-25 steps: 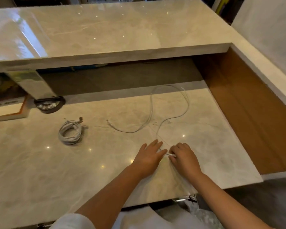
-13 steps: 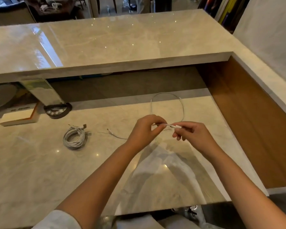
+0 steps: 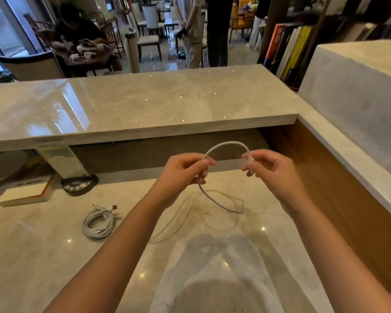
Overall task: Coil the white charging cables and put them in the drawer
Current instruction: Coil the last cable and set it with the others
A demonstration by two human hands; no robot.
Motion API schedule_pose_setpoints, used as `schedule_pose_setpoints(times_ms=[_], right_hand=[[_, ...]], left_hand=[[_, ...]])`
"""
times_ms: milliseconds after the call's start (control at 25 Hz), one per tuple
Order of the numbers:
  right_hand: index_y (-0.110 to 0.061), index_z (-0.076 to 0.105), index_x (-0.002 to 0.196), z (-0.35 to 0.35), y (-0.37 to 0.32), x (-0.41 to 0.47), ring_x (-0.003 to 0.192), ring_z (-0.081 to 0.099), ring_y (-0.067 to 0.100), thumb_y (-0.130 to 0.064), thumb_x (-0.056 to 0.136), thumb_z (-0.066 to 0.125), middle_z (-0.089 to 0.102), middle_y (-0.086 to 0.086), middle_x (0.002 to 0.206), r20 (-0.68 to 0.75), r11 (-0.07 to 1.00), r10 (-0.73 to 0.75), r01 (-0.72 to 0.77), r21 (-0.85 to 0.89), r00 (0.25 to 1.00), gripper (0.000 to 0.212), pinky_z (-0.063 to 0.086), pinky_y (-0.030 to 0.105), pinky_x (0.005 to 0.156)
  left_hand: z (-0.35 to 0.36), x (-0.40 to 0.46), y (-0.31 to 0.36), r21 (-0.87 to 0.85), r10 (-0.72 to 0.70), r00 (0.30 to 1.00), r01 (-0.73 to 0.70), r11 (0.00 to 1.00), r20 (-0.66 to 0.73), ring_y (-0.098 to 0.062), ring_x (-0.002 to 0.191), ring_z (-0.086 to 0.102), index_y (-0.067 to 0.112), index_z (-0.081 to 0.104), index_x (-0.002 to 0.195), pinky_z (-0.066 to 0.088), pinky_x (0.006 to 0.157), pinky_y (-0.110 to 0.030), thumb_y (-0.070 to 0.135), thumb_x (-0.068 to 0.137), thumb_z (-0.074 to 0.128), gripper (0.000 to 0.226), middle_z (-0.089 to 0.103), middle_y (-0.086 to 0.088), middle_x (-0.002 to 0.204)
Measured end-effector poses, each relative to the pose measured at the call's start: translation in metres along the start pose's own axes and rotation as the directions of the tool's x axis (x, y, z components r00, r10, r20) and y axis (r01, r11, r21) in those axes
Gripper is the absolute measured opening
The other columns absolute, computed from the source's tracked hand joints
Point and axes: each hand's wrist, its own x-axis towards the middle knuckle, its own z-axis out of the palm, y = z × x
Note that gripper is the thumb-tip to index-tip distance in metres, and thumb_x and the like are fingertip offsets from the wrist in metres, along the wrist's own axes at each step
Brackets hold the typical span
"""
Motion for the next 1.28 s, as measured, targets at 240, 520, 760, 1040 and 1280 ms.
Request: schedule_pose_setpoints(times_ms=[240,520,760,1040,1280], right_hand=[[-0.021,0.063,0.098,-0.026,-0.014,0.027,0.073,0.060,0.003,-0.022,0.092,0.054,0.067,-0.003,0.087,-0.244,0.980,-0.078,0.029,-0.196,0.967,0.011,0.047,0.017,0.066],[-0.025,0.065,0.095,-0.024,0.001,0.013,0.067,0.058,0.012,-0.026,0.092,0.054,0.065,-0.001,0.082,-0.212,0.868,0.002,-0.108,-0.485,0.977,0.012,0.051,0.028,0.060],[-0.015,0.070,0.094,0.025,-0.004,-0.010,0.071,0.061,0.012,-0.028,0.092,0.054,0.070,0.001,0.081,0.187,0.672,0.122,0.058,-0.739,0.975,0.021,0.053,0.029,0.070],[-0.012,0.073,0.093,0.014,-0.034,-0.014,0.057,0.054,0.008,-0.021,0.092,0.054,0.062,0.000,0.061,0.362,0.955,0.296,-0.268,-0.127,0.884,0.021,0.049,0.021,0.060],[-0.010,0.072,0.091,0.011,-0.030,-0.011,0.060,0.055,0.007,-0.030,0.086,0.059,0.064,0.000,0.064,0.340,0.949,0.285,-0.315,0.035,0.896,0.024,0.047,0.019,0.061]], left_hand=[[-0.026,-0.006,0.016,0.000,-0.137,0.936,0.145,0.989,0.324,-0.010,0.061,0.059,0.012,0.067,0.087,0.055,0.066,-0.025,0.010,0.089,0.050,0.018,0.062,0.001,0.067],[-0.034,-0.013,-0.008,-0.350,-0.096,0.988,0.133,0.927,0.119,-0.007,0.053,0.052,0.014,0.067,0.081,0.050,0.054,-0.020,0.011,0.088,0.048,0.021,0.056,0.003,0.061],[0.003,-0.007,-0.011,0.071,-0.070,0.997,0.073,0.995,-0.046,-0.003,0.061,0.054,0.022,0.072,0.094,0.049,0.058,-0.017,0.016,0.091,0.054,0.019,0.069,0.013,0.071],[0.018,-0.013,-0.012,0.369,0.059,0.992,-0.096,0.925,0.110,0.001,0.050,0.045,0.036,0.068,0.090,0.039,0.050,-0.012,0.022,0.095,0.049,0.024,0.062,0.021,0.056],[0.011,-0.018,-0.015,0.335,-0.118,0.957,0.023,0.942,0.266,-0.002,0.055,0.044,0.012,0.070,0.090,0.039,0.054,-0.016,0.019,0.099,0.037,0.034,0.060,0.018,0.066]])
